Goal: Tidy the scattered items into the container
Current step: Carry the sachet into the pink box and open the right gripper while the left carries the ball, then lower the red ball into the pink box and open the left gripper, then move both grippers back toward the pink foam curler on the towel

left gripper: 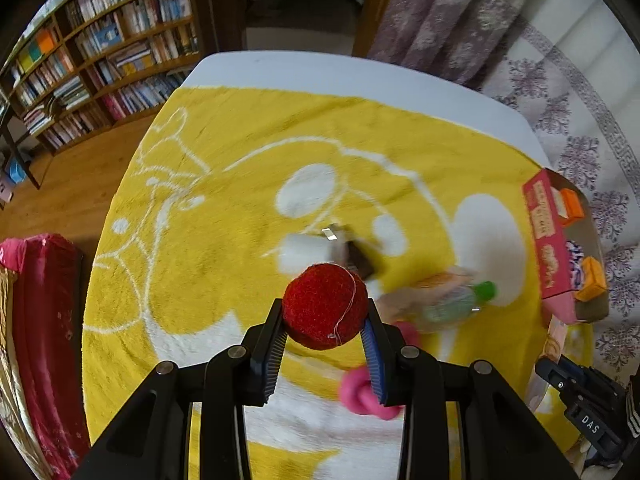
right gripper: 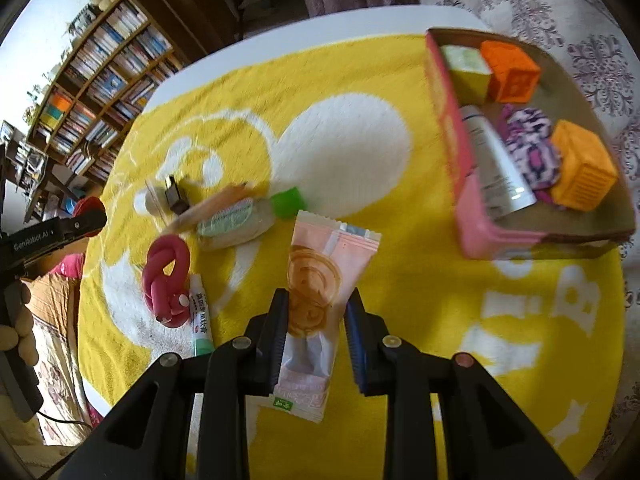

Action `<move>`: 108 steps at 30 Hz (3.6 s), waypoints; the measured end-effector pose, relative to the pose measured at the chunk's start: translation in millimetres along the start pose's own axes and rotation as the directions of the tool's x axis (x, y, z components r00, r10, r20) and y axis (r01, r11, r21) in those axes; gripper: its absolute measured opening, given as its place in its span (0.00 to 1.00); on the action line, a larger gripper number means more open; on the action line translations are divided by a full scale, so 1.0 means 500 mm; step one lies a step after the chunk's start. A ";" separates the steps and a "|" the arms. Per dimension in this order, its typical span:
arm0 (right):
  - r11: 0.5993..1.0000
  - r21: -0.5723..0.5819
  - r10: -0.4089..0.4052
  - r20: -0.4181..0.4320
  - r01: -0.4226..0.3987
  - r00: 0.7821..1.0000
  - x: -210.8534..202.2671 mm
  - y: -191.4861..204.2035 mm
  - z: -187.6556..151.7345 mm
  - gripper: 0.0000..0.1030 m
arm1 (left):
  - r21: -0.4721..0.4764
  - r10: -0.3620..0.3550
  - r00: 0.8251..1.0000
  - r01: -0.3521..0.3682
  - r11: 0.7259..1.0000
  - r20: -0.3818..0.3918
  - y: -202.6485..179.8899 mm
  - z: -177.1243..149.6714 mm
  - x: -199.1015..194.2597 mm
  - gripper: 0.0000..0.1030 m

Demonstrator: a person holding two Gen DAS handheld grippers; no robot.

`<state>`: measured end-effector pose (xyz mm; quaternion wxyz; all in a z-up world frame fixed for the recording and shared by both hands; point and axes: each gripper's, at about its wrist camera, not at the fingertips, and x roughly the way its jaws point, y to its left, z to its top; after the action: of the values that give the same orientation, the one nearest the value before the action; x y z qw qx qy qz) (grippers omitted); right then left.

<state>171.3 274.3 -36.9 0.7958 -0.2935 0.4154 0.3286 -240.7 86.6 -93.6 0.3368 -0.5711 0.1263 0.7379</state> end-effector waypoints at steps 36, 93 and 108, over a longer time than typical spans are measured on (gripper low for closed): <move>0.994 -0.113 0.033 0.222 -0.008 0.975 -0.178 -0.263 0.160 0.34 | 0.144 -0.078 0.989 0.060 0.988 0.125 -0.407 0.019 -0.115 0.36; 0.954 -0.252 0.209 0.175 -0.162 0.962 -0.200 -0.204 0.023 0.56 | 0.013 -0.102 0.984 0.101 0.995 0.144 -0.340 0.031 -0.142 0.74; 0.897 -0.379 0.294 0.126 -0.228 0.947 -0.169 -0.013 -0.050 0.56 | -0.152 -0.035 0.989 0.057 0.987 0.146 -0.078 -0.022 -0.167 0.74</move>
<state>127.7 228.2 24.5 0.7115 -0.3443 0.3103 0.5281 -197.5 79.6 -11.7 0.3163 -0.5441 0.0305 0.7766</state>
